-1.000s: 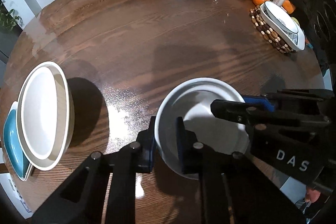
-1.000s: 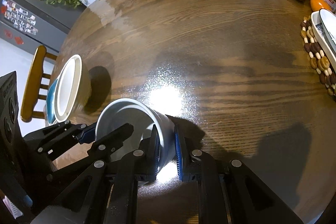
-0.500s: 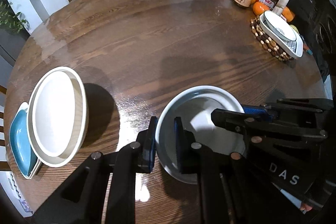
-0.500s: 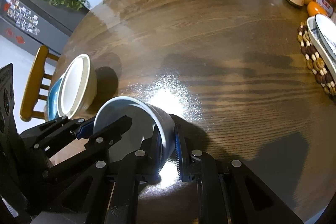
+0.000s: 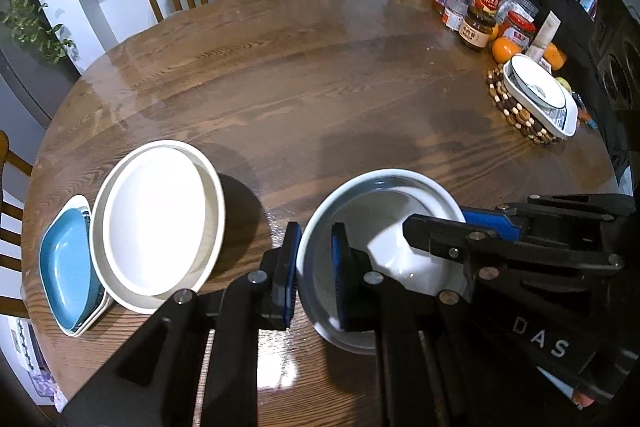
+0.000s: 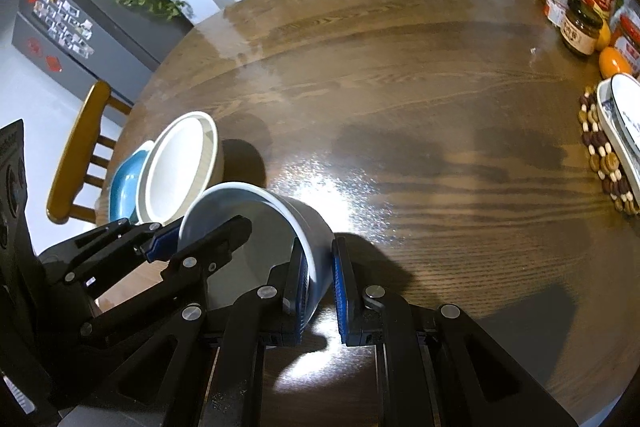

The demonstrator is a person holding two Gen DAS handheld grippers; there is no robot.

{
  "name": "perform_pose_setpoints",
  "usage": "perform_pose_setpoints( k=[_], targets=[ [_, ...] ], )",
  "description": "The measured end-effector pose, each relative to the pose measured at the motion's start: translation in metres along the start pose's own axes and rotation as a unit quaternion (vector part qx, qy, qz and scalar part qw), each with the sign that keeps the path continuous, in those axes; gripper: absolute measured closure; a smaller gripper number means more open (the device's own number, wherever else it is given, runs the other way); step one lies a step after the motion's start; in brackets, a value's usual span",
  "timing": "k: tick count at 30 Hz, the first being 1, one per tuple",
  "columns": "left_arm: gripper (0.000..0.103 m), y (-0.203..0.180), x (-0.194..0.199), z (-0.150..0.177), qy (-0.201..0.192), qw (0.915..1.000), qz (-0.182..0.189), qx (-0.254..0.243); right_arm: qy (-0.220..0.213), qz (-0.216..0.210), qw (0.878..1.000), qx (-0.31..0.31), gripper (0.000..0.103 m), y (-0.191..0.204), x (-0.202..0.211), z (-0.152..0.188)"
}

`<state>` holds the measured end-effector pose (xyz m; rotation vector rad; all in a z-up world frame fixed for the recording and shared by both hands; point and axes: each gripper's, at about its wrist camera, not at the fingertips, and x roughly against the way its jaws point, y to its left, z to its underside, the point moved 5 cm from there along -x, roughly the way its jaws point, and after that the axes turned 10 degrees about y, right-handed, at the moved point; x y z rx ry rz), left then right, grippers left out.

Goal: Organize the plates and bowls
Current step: 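Carry the white ramekin with the right tool to the nested bowls, then lower the ramekin into the smaller white bowl and open the right tool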

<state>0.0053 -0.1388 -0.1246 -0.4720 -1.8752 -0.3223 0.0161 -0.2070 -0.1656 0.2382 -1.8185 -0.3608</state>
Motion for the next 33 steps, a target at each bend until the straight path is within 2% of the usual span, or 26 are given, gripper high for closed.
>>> perform_pose_setpoints(
  k=[18,27,33],
  targets=[
    [0.092,0.022,0.03,-0.003,-0.045,0.9988,-0.005,0.02,-0.027,0.005,0.999,0.026,0.089,0.03,0.019,-0.007],
    [0.092,0.057,0.049,-0.009,-0.071,0.9959,-0.021,0.052,-0.033,-0.004,0.998,0.061,0.089,0.063,0.02,-0.024],
    [0.092,0.093,0.05,-0.009,-0.067,0.993,-0.033,0.091,-0.026,-0.016,0.995,0.092,0.089,0.092,0.007,-0.042]
  ],
)
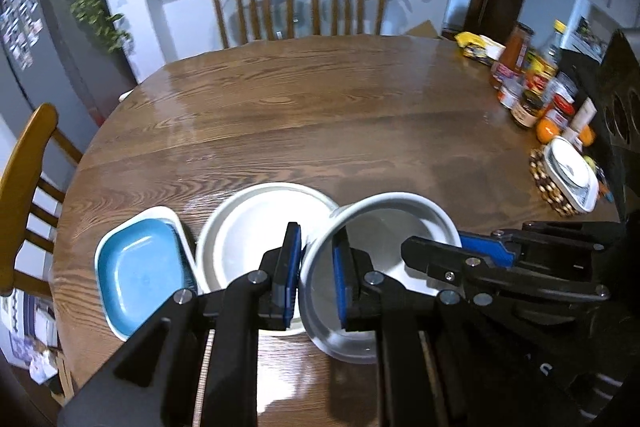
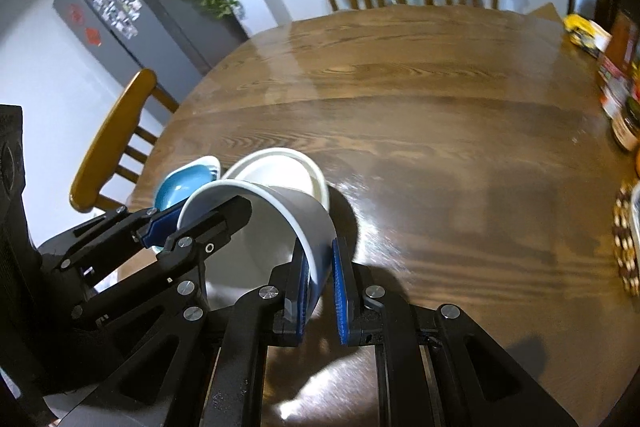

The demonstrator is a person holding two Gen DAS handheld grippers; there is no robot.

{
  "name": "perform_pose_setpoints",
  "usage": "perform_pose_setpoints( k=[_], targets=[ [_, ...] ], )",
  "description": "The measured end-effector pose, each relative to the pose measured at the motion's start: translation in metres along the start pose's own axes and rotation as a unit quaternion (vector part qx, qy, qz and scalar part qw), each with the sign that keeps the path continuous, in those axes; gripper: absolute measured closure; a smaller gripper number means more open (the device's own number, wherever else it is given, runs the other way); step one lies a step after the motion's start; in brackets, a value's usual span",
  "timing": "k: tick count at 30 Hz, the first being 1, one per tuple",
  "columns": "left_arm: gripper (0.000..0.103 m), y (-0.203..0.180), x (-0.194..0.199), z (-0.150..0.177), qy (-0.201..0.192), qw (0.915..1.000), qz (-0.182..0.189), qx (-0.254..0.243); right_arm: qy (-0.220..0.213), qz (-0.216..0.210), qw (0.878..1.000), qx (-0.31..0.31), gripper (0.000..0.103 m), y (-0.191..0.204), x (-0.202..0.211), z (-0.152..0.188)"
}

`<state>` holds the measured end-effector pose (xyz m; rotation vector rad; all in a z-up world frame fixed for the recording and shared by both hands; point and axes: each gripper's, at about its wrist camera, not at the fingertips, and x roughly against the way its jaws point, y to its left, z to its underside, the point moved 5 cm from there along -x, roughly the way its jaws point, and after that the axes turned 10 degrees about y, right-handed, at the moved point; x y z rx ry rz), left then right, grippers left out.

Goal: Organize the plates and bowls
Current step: 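Lower the ramekin into the smaller white bowl and open the right tool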

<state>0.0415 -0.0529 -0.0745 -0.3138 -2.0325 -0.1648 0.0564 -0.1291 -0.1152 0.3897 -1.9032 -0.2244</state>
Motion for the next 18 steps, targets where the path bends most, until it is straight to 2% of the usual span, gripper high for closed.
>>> perform_pose_setpoints(
  k=[8,18],
  targets=[
    [0.092,0.034,-0.024,-0.004,0.032,0.9985,-0.01,0.044,0.033,-0.016,0.999,0.021,0.089,0.021,-0.037,-0.022],
    [0.092,0.055,-0.063,-0.004,0.088,0.9934,0.001,0.073,0.086,-0.019,0.996,0.015,0.089,0.02,-0.079,-0.029]
  ],
)
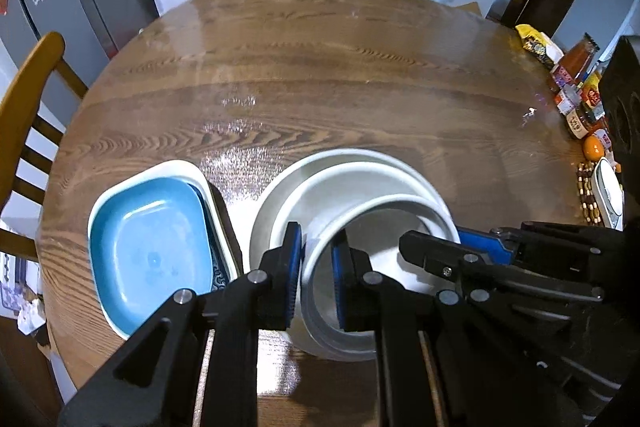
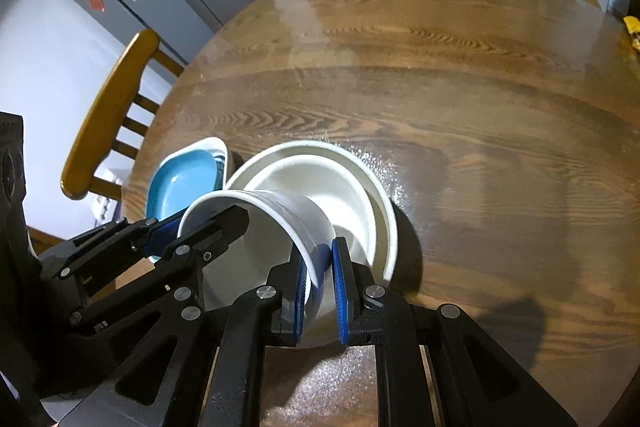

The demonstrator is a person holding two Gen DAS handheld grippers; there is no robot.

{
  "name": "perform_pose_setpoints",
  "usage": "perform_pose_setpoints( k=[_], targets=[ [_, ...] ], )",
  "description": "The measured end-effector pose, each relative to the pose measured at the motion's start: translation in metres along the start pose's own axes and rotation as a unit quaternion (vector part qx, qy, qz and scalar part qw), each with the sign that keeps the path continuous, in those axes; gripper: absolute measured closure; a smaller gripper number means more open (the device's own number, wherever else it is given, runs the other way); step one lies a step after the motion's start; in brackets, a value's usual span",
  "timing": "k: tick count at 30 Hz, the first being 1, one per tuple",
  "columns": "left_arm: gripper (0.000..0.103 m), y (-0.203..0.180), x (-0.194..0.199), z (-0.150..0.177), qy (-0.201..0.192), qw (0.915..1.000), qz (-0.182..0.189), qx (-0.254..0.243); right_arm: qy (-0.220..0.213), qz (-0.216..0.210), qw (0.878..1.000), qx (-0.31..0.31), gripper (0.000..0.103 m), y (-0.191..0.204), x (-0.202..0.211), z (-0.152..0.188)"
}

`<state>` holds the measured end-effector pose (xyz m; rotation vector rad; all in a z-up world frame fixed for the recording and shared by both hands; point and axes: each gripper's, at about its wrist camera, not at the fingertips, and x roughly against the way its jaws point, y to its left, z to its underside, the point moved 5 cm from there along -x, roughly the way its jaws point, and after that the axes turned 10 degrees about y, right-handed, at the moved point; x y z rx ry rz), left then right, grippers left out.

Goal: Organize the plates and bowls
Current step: 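Lower the ramekin into the smaller white bowl and open the right tool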

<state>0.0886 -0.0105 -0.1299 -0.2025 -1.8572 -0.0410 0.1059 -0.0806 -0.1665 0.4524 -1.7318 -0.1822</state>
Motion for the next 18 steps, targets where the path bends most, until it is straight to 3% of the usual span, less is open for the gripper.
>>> perform_pose_setpoints(
  k=[11,18],
  targets=[
    [0.092,0.006,-0.014,-0.005,0.017,0.9998,0.003,0.01,0.026,0.0,1.0,-0.015,0.089,-0.005,-0.016,-0.008],
    [0.079,0.011,-0.012,-0.006,0.02,0.9995,0.015,0.019,0.02,0.013,1.0,-0.014,0.088,-0.004,-0.01,-0.011]
  ],
)
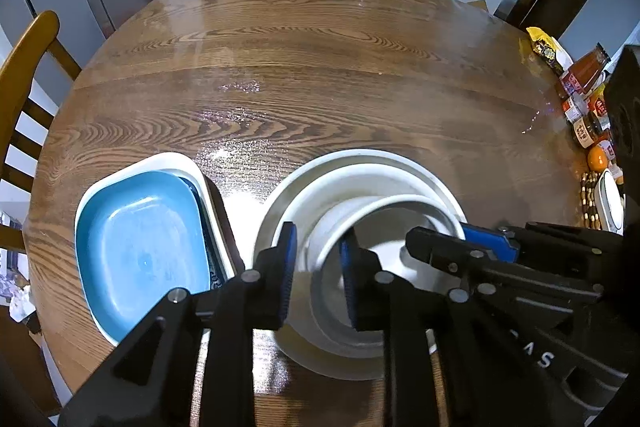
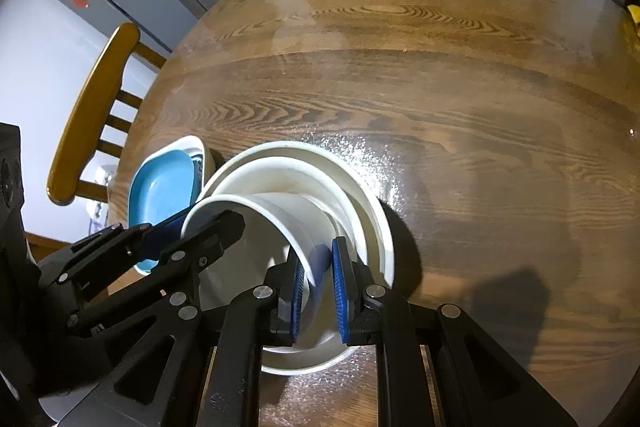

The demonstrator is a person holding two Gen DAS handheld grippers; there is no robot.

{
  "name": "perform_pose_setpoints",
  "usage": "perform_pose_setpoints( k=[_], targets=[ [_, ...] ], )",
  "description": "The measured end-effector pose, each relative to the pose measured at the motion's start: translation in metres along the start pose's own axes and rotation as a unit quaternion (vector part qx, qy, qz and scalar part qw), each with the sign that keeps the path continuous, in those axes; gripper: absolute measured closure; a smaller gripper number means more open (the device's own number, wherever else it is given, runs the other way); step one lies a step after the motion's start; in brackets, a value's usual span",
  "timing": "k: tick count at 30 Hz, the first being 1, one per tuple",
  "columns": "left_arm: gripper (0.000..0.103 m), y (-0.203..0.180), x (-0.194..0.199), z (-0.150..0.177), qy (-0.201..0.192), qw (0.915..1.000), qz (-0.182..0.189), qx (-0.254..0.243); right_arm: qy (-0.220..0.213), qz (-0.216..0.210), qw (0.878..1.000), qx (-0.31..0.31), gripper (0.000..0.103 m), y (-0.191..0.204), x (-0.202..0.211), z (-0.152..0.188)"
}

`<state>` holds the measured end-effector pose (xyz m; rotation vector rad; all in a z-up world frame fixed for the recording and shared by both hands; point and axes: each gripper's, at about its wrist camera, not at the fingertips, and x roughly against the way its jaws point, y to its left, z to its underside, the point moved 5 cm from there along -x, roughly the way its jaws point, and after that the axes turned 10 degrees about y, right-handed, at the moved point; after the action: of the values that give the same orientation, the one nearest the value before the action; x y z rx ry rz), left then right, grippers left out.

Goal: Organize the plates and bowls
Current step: 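Lower the ramekin into the smaller white bowl and open the right tool, then grasp the rim of the nested bowl stack with both tools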

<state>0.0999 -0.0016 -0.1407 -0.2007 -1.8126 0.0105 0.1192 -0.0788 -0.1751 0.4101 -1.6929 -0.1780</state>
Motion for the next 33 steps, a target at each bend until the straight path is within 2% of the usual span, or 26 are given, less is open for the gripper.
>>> perform_pose_setpoints(
  k=[2,4,7,8,10,11,12,14,19,23,28,29,31,33],
  targets=[
    [0.075,0.001,0.002,-0.001,0.0,1.0,0.006,0.004,0.001,-0.008,1.0,-0.009,0.087,-0.003,0.002,-0.001],
    [0.061,0.002,0.009,-0.002,-0.009,1.0,-0.004,0.002,-0.007,-0.012,1.0,-0.016,0.087,-0.004,0.007,-0.002],
    [0.051,0.004,0.024,-0.004,-0.028,0.9996,0.0,0.004,-0.027,-0.017,0.999,-0.016,0.087,-0.003,0.023,-0.004],
    [0.049,0.005,0.027,-0.004,-0.032,0.9995,-0.001,0.005,-0.035,-0.017,0.999,-0.014,0.083,-0.003,0.029,-0.004],
    [0.04,0.012,0.036,-0.004,-0.041,0.9991,-0.002,0.012,-0.048,-0.004,0.999,-0.014,0.068,-0.004,0.036,-0.005],
    [0.039,0.015,0.038,-0.004,-0.043,0.999,-0.001,0.015,-0.058,0.007,0.998,-0.011,0.058,-0.004,0.041,-0.003],
    [0.037,0.018,0.041,-0.003,-0.046,0.9988,-0.002,0.017,-0.065,0.014,0.998,-0.007,0.053,-0.004,0.044,-0.003],
    [0.037,0.024,0.043,0.0,-0.049,0.9985,-0.011,0.023,-0.073,0.027,0.997,-0.003,0.053,-0.006,0.047,0.001],
    [0.037,0.04,0.039,0.007,-0.035,0.9984,-0.017,0.042,-0.068,0.026,0.997,-0.014,0.053,-0.015,0.044,0.006],
    [0.037,0.052,0.032,0.012,-0.011,0.9975,0.013,0.068,-0.061,0.013,0.998,-0.03,0.053,-0.027,0.041,0.012],
    [0.039,0.058,0.03,0.014,-0.001,0.9964,0.018,0.083,-0.056,0.006,0.998,-0.04,0.053,-0.036,0.036,0.017],
    [0.041,0.058,0.03,0.014,0.0,0.9962,0.02,0.085,-0.055,-0.001,0.998,-0.041,0.053,-0.037,0.034,0.017],
    [0.053,0.056,0.027,0.013,0.006,0.9958,0.026,0.088,-0.052,-0.008,0.998,-0.045,0.053,-0.04,0.031,0.018],
    [0.057,0.056,0.024,0.013,0.009,0.9958,0.027,0.088,-0.05,-0.01,0.998,-0.047,0.054,-0.041,0.027,0.018]
  ],
)
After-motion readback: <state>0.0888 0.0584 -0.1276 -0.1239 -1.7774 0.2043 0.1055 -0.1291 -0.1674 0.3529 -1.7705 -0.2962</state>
